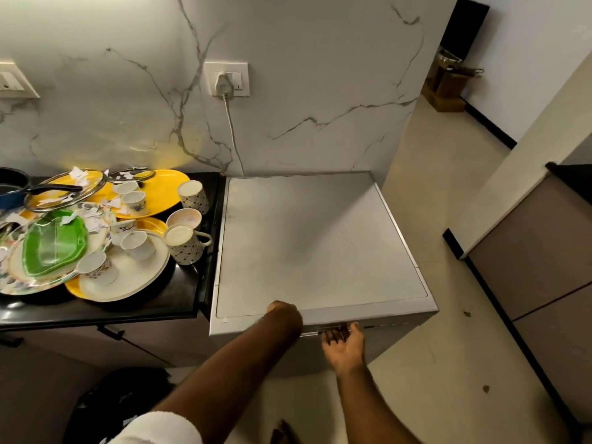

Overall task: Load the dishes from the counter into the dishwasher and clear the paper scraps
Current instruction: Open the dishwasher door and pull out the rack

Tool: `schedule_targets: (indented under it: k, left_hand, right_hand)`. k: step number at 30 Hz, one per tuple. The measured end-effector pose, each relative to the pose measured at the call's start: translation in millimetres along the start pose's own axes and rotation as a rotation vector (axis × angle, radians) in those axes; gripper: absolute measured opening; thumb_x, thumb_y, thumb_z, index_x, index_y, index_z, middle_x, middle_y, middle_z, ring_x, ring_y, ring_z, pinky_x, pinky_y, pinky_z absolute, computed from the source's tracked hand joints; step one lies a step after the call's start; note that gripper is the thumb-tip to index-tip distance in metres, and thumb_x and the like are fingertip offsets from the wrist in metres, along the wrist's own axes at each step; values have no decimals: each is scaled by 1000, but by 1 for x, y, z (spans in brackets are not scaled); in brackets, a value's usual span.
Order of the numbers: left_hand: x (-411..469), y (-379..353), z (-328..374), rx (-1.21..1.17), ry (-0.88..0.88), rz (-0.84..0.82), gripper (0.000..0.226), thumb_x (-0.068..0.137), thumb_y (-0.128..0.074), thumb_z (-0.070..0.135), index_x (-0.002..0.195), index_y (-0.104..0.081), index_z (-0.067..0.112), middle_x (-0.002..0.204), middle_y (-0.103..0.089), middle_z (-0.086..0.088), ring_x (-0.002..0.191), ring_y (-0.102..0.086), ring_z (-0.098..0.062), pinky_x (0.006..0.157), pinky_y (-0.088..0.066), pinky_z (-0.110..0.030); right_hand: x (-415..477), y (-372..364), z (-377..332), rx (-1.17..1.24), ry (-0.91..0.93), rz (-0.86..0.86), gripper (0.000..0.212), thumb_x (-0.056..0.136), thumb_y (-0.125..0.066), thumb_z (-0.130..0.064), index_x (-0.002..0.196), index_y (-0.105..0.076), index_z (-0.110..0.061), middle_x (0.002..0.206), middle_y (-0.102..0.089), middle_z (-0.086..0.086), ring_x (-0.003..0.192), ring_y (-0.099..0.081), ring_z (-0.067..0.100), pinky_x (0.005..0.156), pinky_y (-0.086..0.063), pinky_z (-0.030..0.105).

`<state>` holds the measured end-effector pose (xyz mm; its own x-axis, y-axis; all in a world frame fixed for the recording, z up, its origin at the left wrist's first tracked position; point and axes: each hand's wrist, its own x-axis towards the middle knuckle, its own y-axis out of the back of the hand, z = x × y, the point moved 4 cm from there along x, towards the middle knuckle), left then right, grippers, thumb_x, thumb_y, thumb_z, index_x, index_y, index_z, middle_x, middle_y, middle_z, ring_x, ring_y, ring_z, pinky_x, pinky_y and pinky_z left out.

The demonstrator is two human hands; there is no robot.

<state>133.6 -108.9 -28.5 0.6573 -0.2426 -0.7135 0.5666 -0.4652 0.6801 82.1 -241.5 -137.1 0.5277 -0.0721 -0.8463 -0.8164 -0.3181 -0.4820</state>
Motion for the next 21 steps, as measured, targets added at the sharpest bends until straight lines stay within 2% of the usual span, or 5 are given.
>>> schedule_targets:
  k: [4, 9, 13, 18, 21]
  left_hand:
    - [14, 4, 10, -1, -15, -74, 38, 100, -60, 28, 134, -62, 10, 138, -60, -10, 125, -60, -29, 97, -51, -39]
    - [23, 1, 16, -74, 30, -174, 38, 97, -65, 25, 131, -64, 9, 137, -61, -12, 125, -59, -33, 103, -52, -47]
    - [28, -7, 22, -84, 45, -219, 40, 95, -69, 23, 131, -64, 8, 137, -61, -14, 124, -60, -36, 101, -53, -49]
    - [27, -14, 24, -52, 25, -216, 48, 94, -70, 28, 137, -58, 11, 139, -58, -14, 126, -58, -36, 102, -53, -50]
    - [25, -17, 24, 4, -13, -192, 51, 94, -70, 33, 139, -58, 14, 140, -58, -12, 126, -58, -33, 101, -53, -49]
  right_hand:
    - [10, 7, 0, 25, -9, 3, 36, 105, -54, -44, 111, -61, -9, 132, -57, 16, 117, -55, 31, 114, -37, 44]
    - [17, 12, 3, 16, 3, 24, 40, 100, -58, -49, 110, -63, -12, 119, -62, 12, 116, -57, 27, 104, -42, 39]
    - [21, 18, 2, 21, -13, -15, 43, 85, -69, -48, 107, -64, -11, 110, -65, 9, 103, -61, 23, 85, -50, 37]
    - [26, 24, 4, 61, -28, -20, 35, 94, -64, -48, 110, -65, -16, 109, -68, 7, 103, -63, 21, 75, -58, 34]
    - [27, 23, 6, 75, -19, -10, 32, 95, -62, -48, 107, -64, -19, 103, -66, 4, 98, -62, 18, 77, -52, 32]
